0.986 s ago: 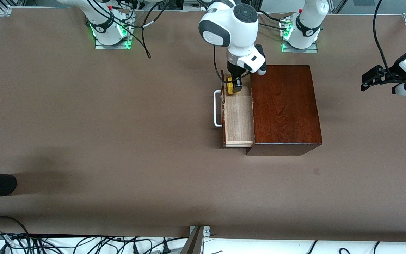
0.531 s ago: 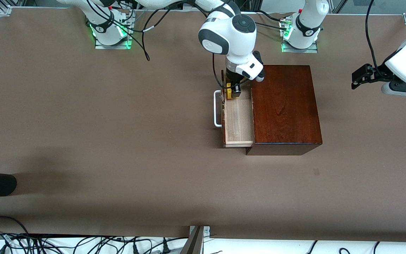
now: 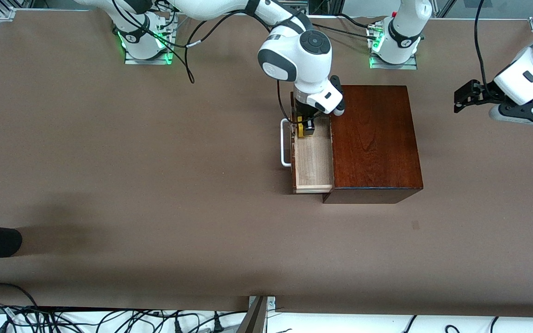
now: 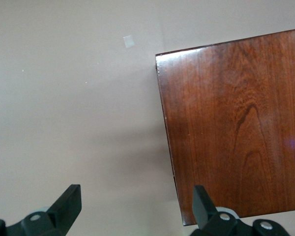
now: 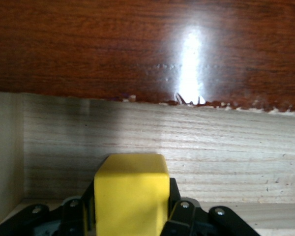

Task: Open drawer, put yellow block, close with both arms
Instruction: 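Lower the cube into the drawer and open the right gripper, then lift the right gripper away while the left gripper reaches the drawer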

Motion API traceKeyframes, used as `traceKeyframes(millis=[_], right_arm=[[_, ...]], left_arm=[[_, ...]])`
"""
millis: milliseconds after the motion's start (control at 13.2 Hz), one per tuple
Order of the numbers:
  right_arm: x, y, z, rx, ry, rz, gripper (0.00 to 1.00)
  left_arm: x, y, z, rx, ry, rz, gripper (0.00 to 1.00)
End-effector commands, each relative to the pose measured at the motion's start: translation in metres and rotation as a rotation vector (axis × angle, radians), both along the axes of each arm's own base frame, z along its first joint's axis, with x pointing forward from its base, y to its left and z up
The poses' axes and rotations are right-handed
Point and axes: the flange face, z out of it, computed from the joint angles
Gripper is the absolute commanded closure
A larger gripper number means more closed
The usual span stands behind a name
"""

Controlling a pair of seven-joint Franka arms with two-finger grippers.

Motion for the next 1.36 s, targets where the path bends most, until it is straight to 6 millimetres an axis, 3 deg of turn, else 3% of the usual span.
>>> traceKeyframes(millis=[0, 379, 455, 531, 758, 1061, 1289], right_arm=[[0.005, 0.002, -0.005, -0.003, -0.007, 0.016, 0.93], [0.005, 0.001, -0.012, -0.014, -0.002, 0.017, 0.92], [0.005, 0.000, -0.011, -0.017, 0.001, 0.010, 0.63], [0.005, 0.000, -0.009, -0.015, 0.001, 0.002, 0.01], [0.003, -0.003, 0.002, -0.036, 0.011, -0.007, 0.00], [0.006, -0.009, 0.091, -0.008, -0.024, -0.033, 0.00], [0.029, -0.050, 0.158, -0.018, -0.052, -0.101, 0.00]], left_arm=[[-0.004, -0.015, 0.014, 0.031, -0.011, -0.004, 0.00], [-0.005, -0.022, 0.016, 0.033, -0.014, 0.007, 0.00], [-0.005, -0.022, 0.015, 0.034, -0.010, 0.009, 0.00], [-0.005, -0.022, 0.015, 0.034, -0.010, 0.009, 0.00], [-0.004, -0.022, 0.018, 0.033, -0.016, 0.011, 0.00], [-0.004, -0.022, 0.018, 0.032, -0.018, 0.018, 0.00], [-0.004, -0.022, 0.018, 0.032, -0.016, 0.020, 0.00]])
